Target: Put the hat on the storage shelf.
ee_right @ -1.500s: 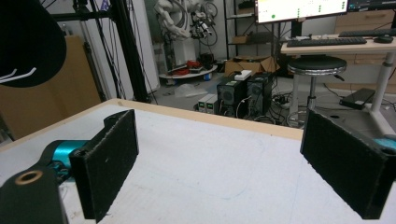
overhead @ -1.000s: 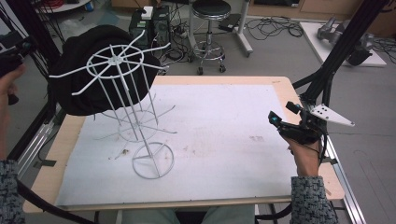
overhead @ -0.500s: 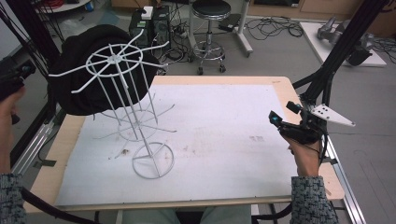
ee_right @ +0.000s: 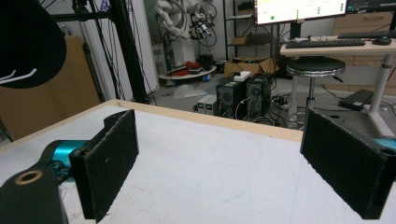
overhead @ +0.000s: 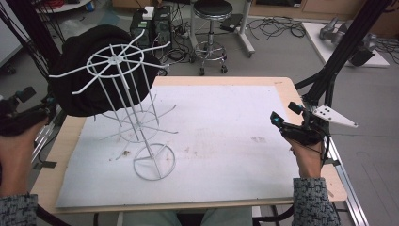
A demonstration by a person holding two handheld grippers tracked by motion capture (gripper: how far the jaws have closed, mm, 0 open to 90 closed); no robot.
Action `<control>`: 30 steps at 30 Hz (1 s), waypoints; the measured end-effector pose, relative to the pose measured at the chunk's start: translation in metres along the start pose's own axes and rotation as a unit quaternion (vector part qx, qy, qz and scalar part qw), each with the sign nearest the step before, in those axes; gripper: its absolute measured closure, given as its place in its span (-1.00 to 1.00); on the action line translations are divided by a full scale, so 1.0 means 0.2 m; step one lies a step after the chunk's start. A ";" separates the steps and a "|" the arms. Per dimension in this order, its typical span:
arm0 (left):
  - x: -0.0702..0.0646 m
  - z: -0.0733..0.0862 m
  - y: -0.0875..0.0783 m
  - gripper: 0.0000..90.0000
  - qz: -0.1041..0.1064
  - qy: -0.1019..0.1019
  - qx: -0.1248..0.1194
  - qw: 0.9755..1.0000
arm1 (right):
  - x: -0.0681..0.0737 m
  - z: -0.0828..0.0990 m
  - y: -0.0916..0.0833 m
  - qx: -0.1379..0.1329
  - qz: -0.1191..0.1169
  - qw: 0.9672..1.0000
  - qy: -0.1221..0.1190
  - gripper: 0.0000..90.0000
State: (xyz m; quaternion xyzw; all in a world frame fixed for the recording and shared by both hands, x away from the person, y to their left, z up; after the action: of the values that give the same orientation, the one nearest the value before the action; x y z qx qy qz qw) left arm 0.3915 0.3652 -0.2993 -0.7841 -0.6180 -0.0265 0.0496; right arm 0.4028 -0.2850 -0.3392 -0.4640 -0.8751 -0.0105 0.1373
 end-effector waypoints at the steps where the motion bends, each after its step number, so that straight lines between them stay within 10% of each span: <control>1: -0.02 0.02 0.00 -0.36 -0.001 0.004 0.004 1.000 | 0.00 0.00 0.00 0.000 0.000 1.000 0.000 -0.76; 15: -0.24 0.33 -0.01 -0.37 -0.004 0.007 0.031 0.999 | -0.01 0.01 0.01 0.004 0.003 1.000 -0.001 -0.77; 30: -0.34 0.49 0.00 -0.37 0.000 -0.012 0.043 0.999 | -0.02 0.03 0.02 0.010 0.008 1.000 -0.005 -0.77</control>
State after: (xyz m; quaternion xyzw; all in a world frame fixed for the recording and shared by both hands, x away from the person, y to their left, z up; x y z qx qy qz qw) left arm 0.3740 0.3105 -0.4027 -0.7815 -0.6192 0.0094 0.0762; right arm 0.4068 -0.2845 -0.3469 -0.4698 -0.8720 0.0022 0.1375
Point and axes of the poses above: each handheld gripper's, and its own axes: y roughly forward along the jaws, z roughly out of its underside, x roughly to its left, the point moved 10 cm from there along y, roughly forward along the jaws, and after that the axes turned 7 degrees about y, right-handed, at the moved point
